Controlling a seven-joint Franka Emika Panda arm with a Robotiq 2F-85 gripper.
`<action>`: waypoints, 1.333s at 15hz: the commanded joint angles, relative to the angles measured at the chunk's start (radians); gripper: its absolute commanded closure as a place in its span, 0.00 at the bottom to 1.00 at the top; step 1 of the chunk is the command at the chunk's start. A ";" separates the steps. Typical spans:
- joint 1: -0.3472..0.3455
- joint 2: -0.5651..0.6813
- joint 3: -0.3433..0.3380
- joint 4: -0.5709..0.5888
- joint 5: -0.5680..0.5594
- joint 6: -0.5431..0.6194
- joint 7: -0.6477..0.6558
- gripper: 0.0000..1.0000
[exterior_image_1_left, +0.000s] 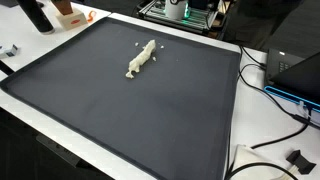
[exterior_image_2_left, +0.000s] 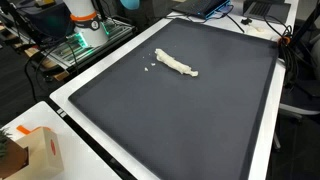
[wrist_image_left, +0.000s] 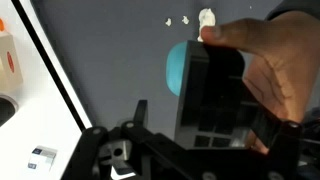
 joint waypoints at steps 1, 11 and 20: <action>-0.013 0.002 0.010 0.002 0.005 -0.003 -0.004 0.00; -0.014 0.012 0.004 -0.001 0.006 0.015 -0.022 0.65; -0.017 0.020 0.009 0.002 0.004 0.003 -0.017 0.50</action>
